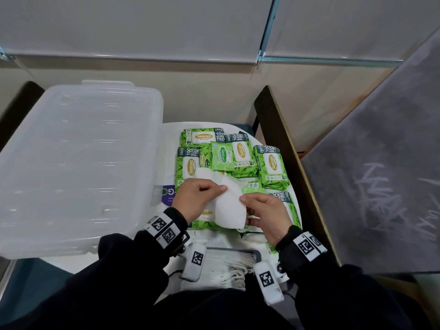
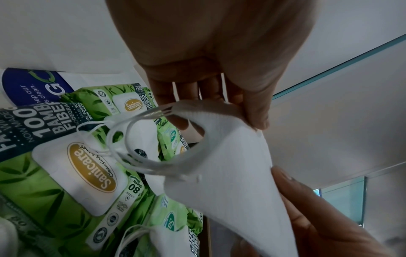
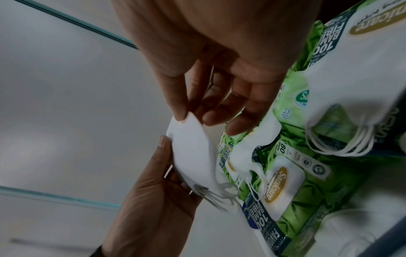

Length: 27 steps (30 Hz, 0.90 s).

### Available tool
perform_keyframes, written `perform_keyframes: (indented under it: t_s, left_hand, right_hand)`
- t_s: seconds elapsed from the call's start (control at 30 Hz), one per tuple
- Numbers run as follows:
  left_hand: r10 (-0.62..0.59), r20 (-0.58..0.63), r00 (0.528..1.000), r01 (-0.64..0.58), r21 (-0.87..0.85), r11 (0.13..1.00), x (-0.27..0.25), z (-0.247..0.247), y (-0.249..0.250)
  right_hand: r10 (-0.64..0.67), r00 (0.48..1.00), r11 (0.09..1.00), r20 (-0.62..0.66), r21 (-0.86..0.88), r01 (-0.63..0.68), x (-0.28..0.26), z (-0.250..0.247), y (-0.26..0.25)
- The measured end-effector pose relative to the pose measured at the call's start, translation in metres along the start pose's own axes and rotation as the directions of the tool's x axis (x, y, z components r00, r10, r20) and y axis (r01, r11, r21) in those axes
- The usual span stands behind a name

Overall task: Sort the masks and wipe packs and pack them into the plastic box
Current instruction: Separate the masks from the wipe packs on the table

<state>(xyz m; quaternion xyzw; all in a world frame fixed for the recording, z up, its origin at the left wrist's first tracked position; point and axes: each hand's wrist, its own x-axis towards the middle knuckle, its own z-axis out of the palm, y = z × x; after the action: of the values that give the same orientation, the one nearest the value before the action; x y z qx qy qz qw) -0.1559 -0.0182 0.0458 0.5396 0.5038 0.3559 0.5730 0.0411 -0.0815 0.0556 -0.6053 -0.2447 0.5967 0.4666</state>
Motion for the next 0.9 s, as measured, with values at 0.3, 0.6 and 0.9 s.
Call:
perform_keyframes:
  t_s: [0.3, 0.6, 0.9]
  left_hand:
    - [-0.029, 0.0, 1.0, 0.029, 0.014, 0.999, 0.007, 0.021, 0.002]
    - [-0.059, -0.02, 0.998, 0.06, 0.044, 0.997, 0.015, 0.053, -0.001]
    - [-0.091, -0.035, 0.995, 0.094, 0.087, 0.992, 0.019, 0.08, 0.001]
  right_hand:
    - [0.007, 1.0, 1.0, 0.017, 0.022, -0.007, 0.003, -0.021, -0.001]
    - [0.045, 0.997, 0.999, 0.06, 0.019, -0.046, 0.02, -0.055, -0.006]
    - [0.079, 0.991, 0.997, 0.105, -0.008, -0.079, 0.036, -0.085, -0.01]
